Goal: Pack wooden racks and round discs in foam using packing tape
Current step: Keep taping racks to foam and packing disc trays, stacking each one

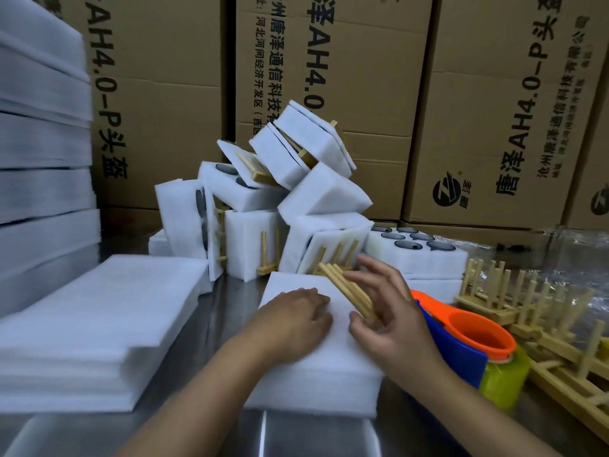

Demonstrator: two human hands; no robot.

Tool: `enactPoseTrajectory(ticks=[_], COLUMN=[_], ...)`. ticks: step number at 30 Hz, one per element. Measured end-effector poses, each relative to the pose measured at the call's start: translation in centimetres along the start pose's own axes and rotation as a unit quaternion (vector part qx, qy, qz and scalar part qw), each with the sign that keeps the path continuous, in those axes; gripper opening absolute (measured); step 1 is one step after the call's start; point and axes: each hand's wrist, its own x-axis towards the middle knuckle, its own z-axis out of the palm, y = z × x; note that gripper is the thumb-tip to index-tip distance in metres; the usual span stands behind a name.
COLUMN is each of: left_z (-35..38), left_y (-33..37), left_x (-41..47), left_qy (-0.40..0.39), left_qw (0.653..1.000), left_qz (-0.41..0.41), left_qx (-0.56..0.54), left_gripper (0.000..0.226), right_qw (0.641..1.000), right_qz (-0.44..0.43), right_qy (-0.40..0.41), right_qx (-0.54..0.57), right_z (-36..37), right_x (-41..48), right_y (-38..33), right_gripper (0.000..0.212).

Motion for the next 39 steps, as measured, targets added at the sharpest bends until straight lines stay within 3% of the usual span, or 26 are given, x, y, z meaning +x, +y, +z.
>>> enactPoseTrajectory(ticks=[4,6,9,11,13,15,18,20,23,25,27,30,34,36,39], left_z=[-0.2,-0.3,-0.4,-0.4,-0.4,-0.7,-0.9,-1.0,-1.1,-1.1,-1.1,-1.3,-1.7,-2.1,-2.3], left_y=[-0.1,-0.4,-0.4,-0.6,-0.9,-1.1,-1.6,-2.0,-2.4,-2.6,-2.6,-2.5,-3.4,-3.9,-4.4], left_x=[0.0,0.1,0.1,0.2,0.5,0.6,0.7,0.9,1.0,1.1,0.9,0.7,0.5,0.4,0.1], left_qy=[-0.003,0.001,0.01,0.0,-0.007,0.003,0.058,0.112,0.169,0.176,0.182,0.21,0.192,0.158,0.108], left_qw=[0.999,0.995,0.994,0.993,0.99,0.981,0.955,0.913,0.846,0.828,0.826,0.835,0.87,0.881,0.871], left_qz=[-0.035,-0.055,-0.046,-0.045,-0.049,-0.058,-0.079,-0.109,-0.151,-0.168,-0.174,-0.16,-0.142,-0.165,-0.219], left_qx=[-0.035,-0.084,-0.104,-0.108,-0.132,-0.187,-0.281,-0.376,-0.483,-0.505,-0.504,-0.482,-0.432,-0.415,-0.426], left_gripper=[0.039,0.014,0.009,0.009,0.026,0.045,0.055,0.055,0.046,0.04,0.035,0.036,0.054,0.056,0.02], right_qw=[0.983,0.98,0.994,0.996,0.966,0.956,0.966,0.972,0.985,0.987,0.983,0.984,0.952,0.944,0.936], right_qz=[0.146,0.158,0.1,-0.021,-0.15,-0.163,-0.085,-0.03,0.01,0.042,0.08,0.124,0.256,0.293,0.316], right_qy=[-0.07,-0.059,-0.026,-0.023,-0.048,-0.1,-0.187,-0.211,-0.172,-0.114,-0.029,0.08,0.047,0.013,-0.015], right_qx=[0.089,0.109,0.044,-0.082,-0.205,-0.224,-0.156,-0.1,0.008,0.103,0.165,0.105,0.163,0.153,0.153], right_z=[-0.9,-1.0,-1.3,-1.6,-1.8,-1.7,-1.5,-1.6,-1.6,-1.5,-1.4,-1.3,-2.0,-2.4,-2.4], right_x=[0.1,0.0,0.0,0.3,0.5,0.5,0.2,0.0,-0.1,-0.1,0.0,0.5,1.0,1.0,0.9], right_y=[1.0,1.1,1.1,0.5,0.1,-0.2,-0.1,-0.1,-0.8,-1.2,-1.1,-0.9,-0.1,0.3,0.6], right_gripper=[0.069,0.071,0.076,0.077,0.07,0.063,0.058,0.05,0.032,0.023,0.02,0.02,0.008,0.014,0.027])
